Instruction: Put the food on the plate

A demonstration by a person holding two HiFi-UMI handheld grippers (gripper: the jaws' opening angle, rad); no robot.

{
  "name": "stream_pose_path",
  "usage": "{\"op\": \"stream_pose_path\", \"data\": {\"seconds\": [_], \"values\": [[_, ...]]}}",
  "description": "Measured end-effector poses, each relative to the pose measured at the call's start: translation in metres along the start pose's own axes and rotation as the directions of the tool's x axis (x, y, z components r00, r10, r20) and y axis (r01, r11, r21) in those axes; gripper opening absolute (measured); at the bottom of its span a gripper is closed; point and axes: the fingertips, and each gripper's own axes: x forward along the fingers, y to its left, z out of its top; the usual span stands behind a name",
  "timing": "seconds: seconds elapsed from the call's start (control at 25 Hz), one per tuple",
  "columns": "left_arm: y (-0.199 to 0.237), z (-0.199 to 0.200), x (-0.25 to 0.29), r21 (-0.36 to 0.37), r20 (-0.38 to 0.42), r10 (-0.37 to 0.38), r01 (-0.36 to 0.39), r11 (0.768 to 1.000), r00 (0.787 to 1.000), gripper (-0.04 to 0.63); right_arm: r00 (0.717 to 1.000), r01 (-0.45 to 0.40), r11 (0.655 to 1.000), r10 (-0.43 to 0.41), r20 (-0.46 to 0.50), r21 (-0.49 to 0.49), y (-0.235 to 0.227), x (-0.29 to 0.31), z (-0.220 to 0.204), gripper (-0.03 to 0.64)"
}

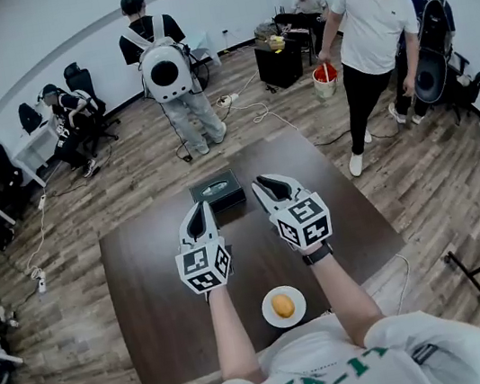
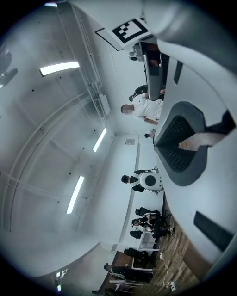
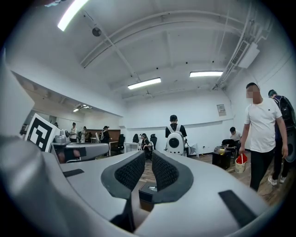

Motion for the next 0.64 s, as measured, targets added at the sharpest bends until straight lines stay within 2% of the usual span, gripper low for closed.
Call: {"op": "stream_pose_path", "data": {"seconds": [0.08,0.2,0.44,0.64], "values": [[0.000,0.000,0.001,0.001,-0.003,-0.006,0.006,1.000,1.000,0.012,1.000,-0.005,1.000,0.005,0.000,0.005,0.001,0.001,0.001,0.062],[0.001,0.003,0.001,-0.018,-0.003,-0.017,0.017,1.000,1.000,0.012,0.999,-0.034,0.999,0.034,0.010,0.030,0.005,0.000,0.005,0.018],[0.001,0.016,-0.007,-0.035,0.028,-0.014,0.015,0.999,1.000,0.012,0.999,-0.035,0.999,0.035,0.025,-0.008,0.010,-0.005,0.014,0.018],[0.004,0.011,-0.010,-0.056,0.033,0.000,0.002,0.998,0.999,0.012,0.999,-0.027,0.999,0.028,0.016,-0.031,0.009,-0.007,0.012,0.018]]}}
